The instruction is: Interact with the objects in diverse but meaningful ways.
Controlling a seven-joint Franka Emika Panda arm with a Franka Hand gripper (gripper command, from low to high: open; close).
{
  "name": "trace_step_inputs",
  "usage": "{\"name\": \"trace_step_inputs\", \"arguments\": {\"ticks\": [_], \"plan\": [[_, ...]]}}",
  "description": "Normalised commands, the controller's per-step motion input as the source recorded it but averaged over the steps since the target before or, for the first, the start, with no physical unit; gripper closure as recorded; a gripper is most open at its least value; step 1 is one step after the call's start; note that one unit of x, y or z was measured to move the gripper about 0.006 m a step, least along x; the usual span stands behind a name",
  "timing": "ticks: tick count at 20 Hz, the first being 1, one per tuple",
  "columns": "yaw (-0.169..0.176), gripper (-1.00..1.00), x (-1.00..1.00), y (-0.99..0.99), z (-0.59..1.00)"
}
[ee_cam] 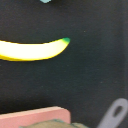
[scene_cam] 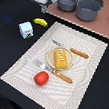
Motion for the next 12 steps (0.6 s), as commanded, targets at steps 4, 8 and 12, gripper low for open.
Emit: {"name": "trace_step_inputs", "arguments": {"ticks": [4, 8, 12], "plan": [[0.013, -1.00, -0.19, 0.00, -0.52], [0.014, -1.00, -0.27, -0.03, -0.54], [0.022, -1.00, -0.21, -0.12, -0.37]]}}
